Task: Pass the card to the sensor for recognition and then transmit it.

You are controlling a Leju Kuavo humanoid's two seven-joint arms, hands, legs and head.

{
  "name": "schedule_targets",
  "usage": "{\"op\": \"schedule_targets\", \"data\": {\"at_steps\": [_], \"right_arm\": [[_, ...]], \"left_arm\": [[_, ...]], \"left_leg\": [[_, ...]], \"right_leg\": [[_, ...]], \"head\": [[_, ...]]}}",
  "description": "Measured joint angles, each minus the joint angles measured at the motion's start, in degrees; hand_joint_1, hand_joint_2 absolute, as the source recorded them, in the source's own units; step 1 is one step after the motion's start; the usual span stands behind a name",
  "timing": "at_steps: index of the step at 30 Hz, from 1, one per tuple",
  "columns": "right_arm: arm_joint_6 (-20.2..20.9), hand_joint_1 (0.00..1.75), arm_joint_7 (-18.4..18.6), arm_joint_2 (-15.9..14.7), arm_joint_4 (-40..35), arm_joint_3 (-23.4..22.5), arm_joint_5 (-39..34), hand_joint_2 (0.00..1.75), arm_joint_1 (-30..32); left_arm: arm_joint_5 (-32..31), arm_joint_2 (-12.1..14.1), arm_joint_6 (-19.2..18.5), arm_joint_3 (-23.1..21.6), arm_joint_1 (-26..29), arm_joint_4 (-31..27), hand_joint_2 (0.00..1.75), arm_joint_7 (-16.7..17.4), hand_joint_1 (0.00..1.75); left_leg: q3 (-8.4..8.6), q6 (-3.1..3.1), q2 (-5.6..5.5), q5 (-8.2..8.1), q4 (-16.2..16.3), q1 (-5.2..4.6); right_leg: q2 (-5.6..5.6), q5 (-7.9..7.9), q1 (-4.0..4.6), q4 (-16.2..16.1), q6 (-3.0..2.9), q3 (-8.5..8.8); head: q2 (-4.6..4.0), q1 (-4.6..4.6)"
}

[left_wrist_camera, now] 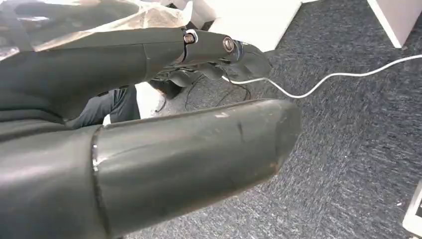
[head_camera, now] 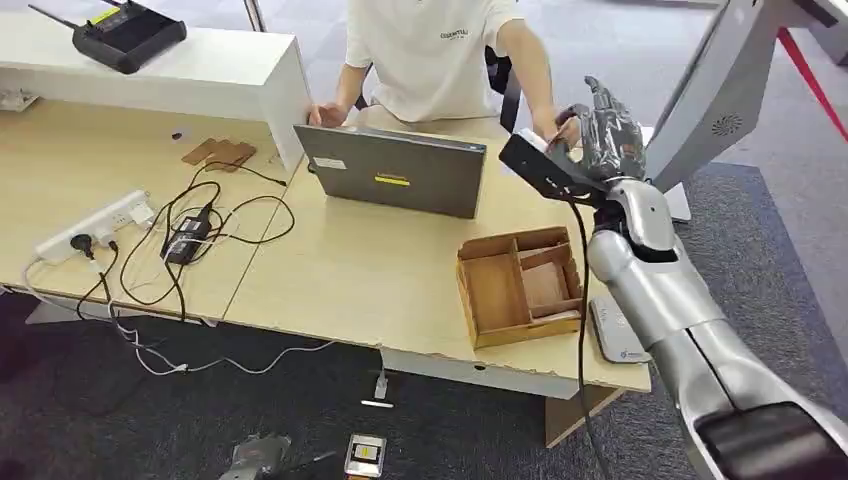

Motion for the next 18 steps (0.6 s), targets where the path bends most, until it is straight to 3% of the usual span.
{"op": "schedule_targets", "data": {"at_steps": [7, 10, 14, 18], "right_arm": [[-2.01, 0.0, 0.04, 1.33, 4.8, 1.07, 0.79, 1.75, -1.11], [-5.02, 0.0, 0.0, 1.46, 5.81, 1.77, 3.21, 1.75, -1.5], [-10.06, 0.0, 0.07, 0.65, 5.9, 2.51, 9.95, 1.75, -1.76], [-13.05, 0.0, 0.24, -2.12, 3.38, 3.32, 19.07, 1.75, -1.73]], "left_arm": [[0.0, 0.0, 0.04, 0.39, 0.27, 0.02, 0.0, -0.28, 0.0], [-0.02, 0.02, 0.26, 0.7, 0.56, 0.04, 0.0, -0.44, 0.0], [-0.28, 0.02, 0.39, 1.18, 0.86, 0.07, 0.0, -0.57, 0.0], [0.05, 0.15, 0.79, 1.92, 1.51, 0.09, 0.0, -0.63, 0.0]], "left_leg": [[0.01, 0.0, 0.0, 0.0, 0.01, -0.01], [0.01, 0.0, 0.01, 0.0, 0.01, -0.01], [0.02, 0.0, 0.01, 0.0, 0.01, -0.01], [0.03, 0.0, 0.02, 0.0, 0.03, -0.01]], "right_leg": [[0.0, 0.0, -0.01, -0.01, 0.0, 0.0], [0.0, 0.0, -0.01, -0.01, 0.0, -0.02], [0.0, 0.0, -0.01, -0.02, 0.0, -0.03], [0.0, 0.0, -0.01, -0.04, 0.0, -0.03]], "head": [[0.0, 0.02], [0.0, 0.0], [0.0, 0.0], [0.0, 0.02]]}}
